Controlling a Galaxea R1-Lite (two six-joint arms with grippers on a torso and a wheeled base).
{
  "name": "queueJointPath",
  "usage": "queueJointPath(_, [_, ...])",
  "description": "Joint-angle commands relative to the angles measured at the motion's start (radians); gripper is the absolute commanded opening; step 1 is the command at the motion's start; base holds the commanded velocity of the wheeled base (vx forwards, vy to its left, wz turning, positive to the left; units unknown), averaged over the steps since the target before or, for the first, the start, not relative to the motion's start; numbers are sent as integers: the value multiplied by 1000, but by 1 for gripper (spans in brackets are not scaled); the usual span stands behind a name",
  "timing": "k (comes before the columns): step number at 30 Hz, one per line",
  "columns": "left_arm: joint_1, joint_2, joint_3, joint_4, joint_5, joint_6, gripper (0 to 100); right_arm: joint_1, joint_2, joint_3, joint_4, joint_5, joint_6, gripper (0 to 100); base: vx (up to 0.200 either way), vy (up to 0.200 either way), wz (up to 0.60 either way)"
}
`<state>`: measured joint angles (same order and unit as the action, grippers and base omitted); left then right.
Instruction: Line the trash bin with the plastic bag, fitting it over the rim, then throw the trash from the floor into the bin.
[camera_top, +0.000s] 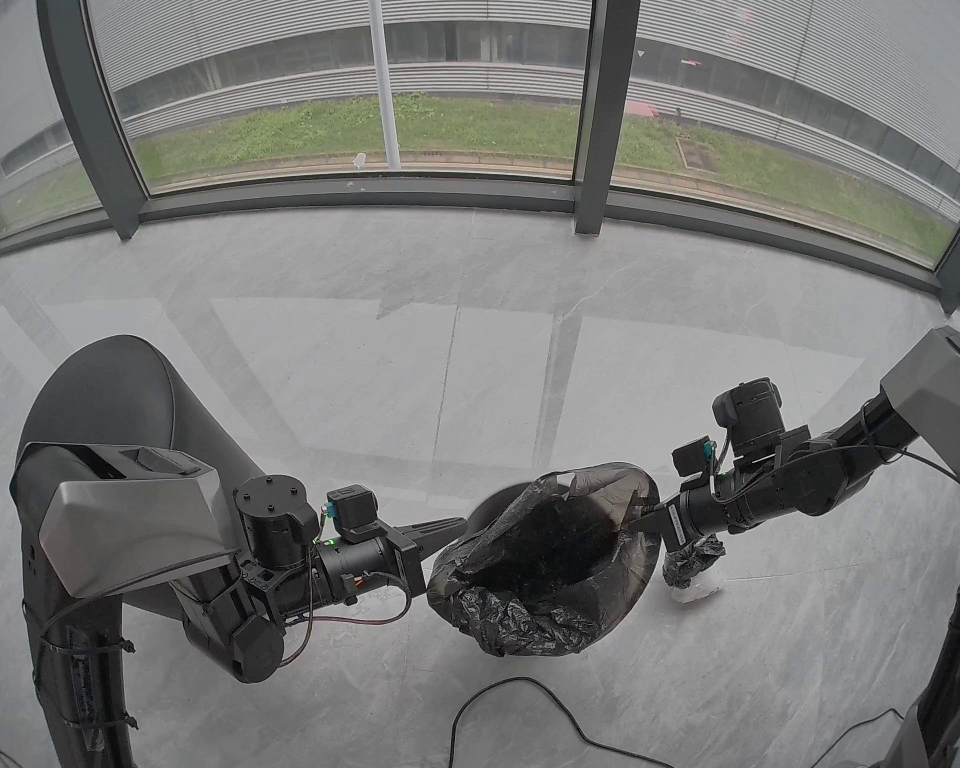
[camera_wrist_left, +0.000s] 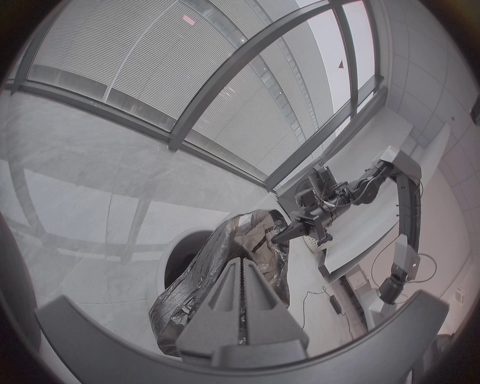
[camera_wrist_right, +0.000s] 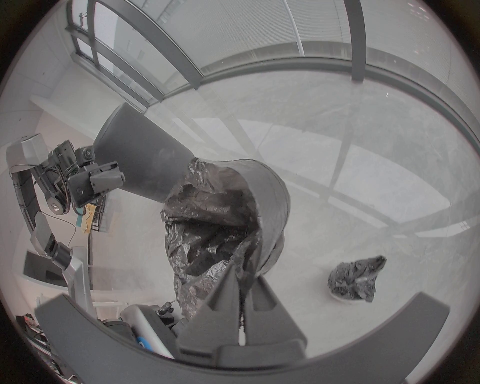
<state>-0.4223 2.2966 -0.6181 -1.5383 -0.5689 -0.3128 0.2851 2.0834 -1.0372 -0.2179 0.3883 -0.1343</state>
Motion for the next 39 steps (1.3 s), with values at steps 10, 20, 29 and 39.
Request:
queueJointPath(10, [-38, 158, -141, 1, 6, 146, 0, 31, 27, 39, -78, 0, -7, 0, 0, 0, 0])
queueJointPath(20, [-35, 184, -256, 76, 4, 225, 0, 48, 7, 54, -94, 0, -10, 0, 0, 0, 0])
queueJointPath(29, [-13, 264, -446, 149, 6, 297, 100, 77, 6, 69, -132, 0, -10, 0, 0, 0, 0])
queueJointPath(39, [-7, 328, -638, 224, -2, 348, 100, 91, -14, 86, -136, 0, -8, 0, 0, 0, 0])
